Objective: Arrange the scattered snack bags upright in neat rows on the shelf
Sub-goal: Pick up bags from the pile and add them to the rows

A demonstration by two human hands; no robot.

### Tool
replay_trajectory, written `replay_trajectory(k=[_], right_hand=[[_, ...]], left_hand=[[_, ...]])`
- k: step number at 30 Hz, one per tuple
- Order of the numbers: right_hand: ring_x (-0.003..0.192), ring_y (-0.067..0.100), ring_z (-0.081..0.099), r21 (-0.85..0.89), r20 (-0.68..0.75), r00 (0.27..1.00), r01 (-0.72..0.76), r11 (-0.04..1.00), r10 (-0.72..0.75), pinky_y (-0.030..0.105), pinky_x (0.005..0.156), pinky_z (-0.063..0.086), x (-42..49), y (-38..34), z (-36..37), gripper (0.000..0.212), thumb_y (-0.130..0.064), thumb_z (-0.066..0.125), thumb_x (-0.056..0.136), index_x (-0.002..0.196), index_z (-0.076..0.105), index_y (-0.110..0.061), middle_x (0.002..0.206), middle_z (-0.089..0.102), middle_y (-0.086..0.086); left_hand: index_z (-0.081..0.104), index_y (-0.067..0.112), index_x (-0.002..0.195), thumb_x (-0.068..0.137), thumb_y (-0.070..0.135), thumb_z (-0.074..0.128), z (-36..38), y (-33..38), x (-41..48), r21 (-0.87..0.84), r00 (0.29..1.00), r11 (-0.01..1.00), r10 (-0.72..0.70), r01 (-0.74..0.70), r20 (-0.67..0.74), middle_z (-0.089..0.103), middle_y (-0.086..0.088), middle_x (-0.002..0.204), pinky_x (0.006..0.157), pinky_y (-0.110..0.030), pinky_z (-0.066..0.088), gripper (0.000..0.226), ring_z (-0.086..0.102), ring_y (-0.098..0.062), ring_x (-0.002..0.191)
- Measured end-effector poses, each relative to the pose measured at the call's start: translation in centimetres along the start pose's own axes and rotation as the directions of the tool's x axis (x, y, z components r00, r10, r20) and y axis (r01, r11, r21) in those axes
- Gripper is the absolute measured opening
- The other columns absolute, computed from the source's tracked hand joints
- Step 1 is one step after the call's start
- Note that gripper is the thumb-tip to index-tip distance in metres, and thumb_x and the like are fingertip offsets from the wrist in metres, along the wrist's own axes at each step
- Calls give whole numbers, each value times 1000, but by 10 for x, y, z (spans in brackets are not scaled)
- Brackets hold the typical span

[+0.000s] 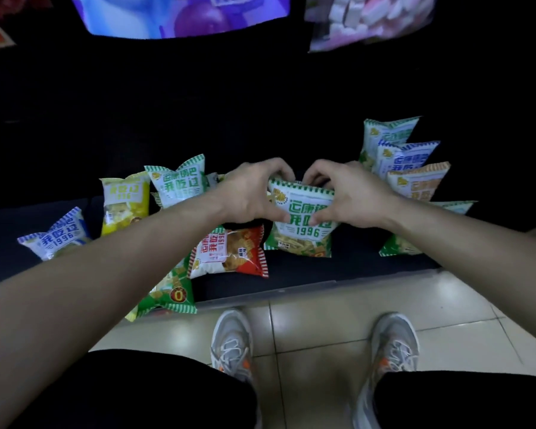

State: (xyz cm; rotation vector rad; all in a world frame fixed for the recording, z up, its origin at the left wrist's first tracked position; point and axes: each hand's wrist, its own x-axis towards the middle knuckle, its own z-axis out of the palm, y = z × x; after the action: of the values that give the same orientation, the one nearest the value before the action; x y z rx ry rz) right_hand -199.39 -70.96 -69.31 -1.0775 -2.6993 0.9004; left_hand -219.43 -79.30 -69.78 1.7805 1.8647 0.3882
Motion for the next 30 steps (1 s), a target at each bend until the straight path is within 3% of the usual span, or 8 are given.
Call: replay_trajectory(k=[3, 7, 9, 12, 16, 20, 25, 30], right_hand=[[101, 9, 62, 34, -6, 1000, -2, 999, 2, 32, 81, 56, -13, 10, 1, 64, -34, 95, 58, 107, 54, -34, 112, 63, -9], [106, 11, 59, 66, -87, 995, -41, 997, 47, 32, 86, 52, -22, 29, -1, 68, -45, 87, 69, 123, 51, -26, 119, 61, -7], [105, 17, 60, 29, -109, 980, -162, 986, 165, 39, 85, 53, -25, 47, -5, 74, -56, 75, 78, 137, 42, -24, 123, 60, -3], [108, 22, 60, 9, 39, 929, -369, 930, 368, 38, 85, 51, -33, 77, -11, 71, -60, 64, 85, 140, 43, -20, 127, 61, 2], [103, 19, 59, -146, 189, 879, -416, 898, 438, 33, 81, 49, -49, 98, -2, 53, -56, 62, 87, 129, 53, -25, 119, 64, -3], [110, 19, 57, -179, 281, 846, -417, 891, 452, 33, 86, 49, -50, 109, 17, 50, -54, 58, 91, 132, 52, -26, 125, 61, -4], [104, 23, 60, -182, 314, 844, -397, 900, 436, 39, 87, 53, -35, 117, 35, 49, -51, 56, 92, 131, 49, -22, 119, 61, 2], [111, 25, 58, -195, 348, 841, -368, 909, 415, 42, 89, 51, -25, 124, 53, 49, -50, 54, 91, 132, 49, -22, 125, 58, 2]], left_hand=[[55, 35, 129, 63, 49, 87, 12, 15, 9, 74, 999, 997, -6, 3, 33, 62, 7, 121, 89, -31, 46, 75, 53, -13, 112], [63, 29, 115, 66, 42, 88, 20, 22, 22, 74, 998, 995, -65, 67, -22, 63, 13, 88, 61, -22, 43, 57, 61, -6, 81], [63, 26, 115, 67, 38, 88, 19, 21, 31, 40, 990, 994, -101, 105, -94, 66, 9, 91, 58, -18, 42, 56, 62, -6, 78], [59, 20, 125, 68, 41, 87, 12, 16, 51, -14, 950, 986, -166, 169, -265, 64, 4, 82, 52, -20, 41, 67, 59, -8, 68], [52, 17, 133, 74, 43, 82, 15, 15, 96, -77, 901, 985, -174, 156, -398, 60, -2, 104, 70, -36, 47, 72, 57, -19, 86], [52, 18, 133, 72, 45, 82, 34, 20, 152, -117, 911, 982, -182, 149, -369, 59, -5, 108, 71, -32, 39, 74, 56, -22, 94], [50, 18, 136, 77, 38, 81, 71, 20, 203, -133, 915, 974, -221, 186, -337, 58, -5, 115, 73, -29, 38, 70, 51, -18, 92], [48, 18, 139, 84, 32, 76, 96, 0, 236, -55, 921, 976, -218, 212, -324, 56, -12, 134, 78, -33, 41, 63, 56, -33, 114]])
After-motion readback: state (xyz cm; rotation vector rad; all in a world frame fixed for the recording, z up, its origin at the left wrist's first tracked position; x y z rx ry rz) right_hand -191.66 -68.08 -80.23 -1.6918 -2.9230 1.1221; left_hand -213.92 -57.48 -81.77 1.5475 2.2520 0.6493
